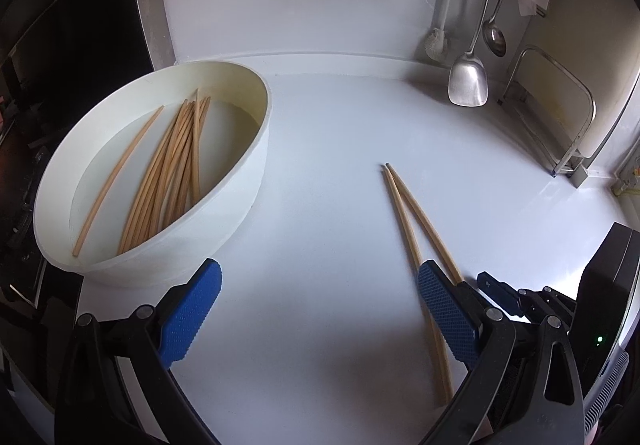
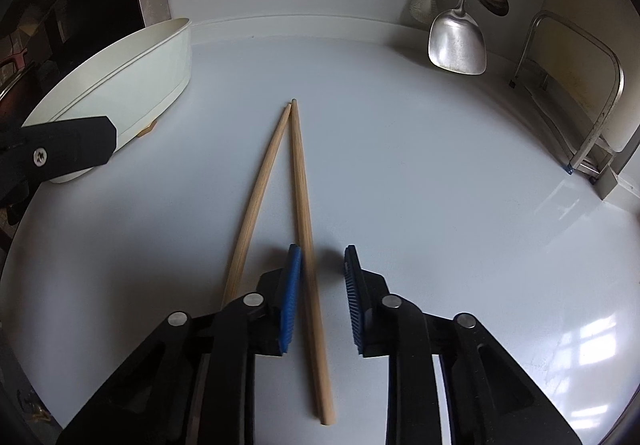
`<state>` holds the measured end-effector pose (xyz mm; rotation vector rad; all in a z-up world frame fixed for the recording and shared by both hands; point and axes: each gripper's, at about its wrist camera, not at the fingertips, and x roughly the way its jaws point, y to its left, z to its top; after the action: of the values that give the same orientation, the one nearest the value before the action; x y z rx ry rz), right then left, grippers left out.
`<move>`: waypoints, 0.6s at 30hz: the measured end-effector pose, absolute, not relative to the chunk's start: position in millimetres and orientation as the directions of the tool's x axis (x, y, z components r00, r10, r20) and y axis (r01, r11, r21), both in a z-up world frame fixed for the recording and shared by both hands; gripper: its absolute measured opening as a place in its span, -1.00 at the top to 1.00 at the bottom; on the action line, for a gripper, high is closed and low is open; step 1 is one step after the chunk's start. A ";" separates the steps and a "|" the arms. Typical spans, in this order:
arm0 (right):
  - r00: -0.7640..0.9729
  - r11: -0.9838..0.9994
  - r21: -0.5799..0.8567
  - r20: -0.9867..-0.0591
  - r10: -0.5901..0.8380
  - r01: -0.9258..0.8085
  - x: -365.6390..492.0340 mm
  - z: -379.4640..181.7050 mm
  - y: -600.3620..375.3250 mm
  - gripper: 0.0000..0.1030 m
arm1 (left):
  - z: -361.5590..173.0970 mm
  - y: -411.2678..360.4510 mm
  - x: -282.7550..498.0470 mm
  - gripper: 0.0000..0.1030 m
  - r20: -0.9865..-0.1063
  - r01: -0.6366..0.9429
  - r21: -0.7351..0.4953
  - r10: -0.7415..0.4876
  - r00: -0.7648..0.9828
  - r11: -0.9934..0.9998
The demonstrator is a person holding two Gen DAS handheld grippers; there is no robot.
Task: Organize utensils
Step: 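Close the right tool on one chopstick while the left tool closes on the other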
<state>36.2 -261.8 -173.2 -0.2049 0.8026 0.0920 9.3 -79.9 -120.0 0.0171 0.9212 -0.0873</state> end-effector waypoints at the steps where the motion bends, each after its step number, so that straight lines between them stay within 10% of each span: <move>1: 0.691 0.975 -0.146 -0.723 0.008 -0.165 36.7 -173.1 -262.6 0.83 | -122.2 -82.3 9.3 -0.88 -0.799 0.085 -0.024 -0.070 0.597 0.996; 18: 0.695 0.995 -0.080 -0.719 -0.013 -0.064 21.6 -168.2 -322.4 0.87 | -176.3 -127.4 16.3 -0.88 -0.861 0.104 -0.024 -0.074 0.503 0.994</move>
<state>21.6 -322.4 -168.2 -0.1018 0.8028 0.0287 16.3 -127.4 -176.3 0.0317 1.0383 -0.1070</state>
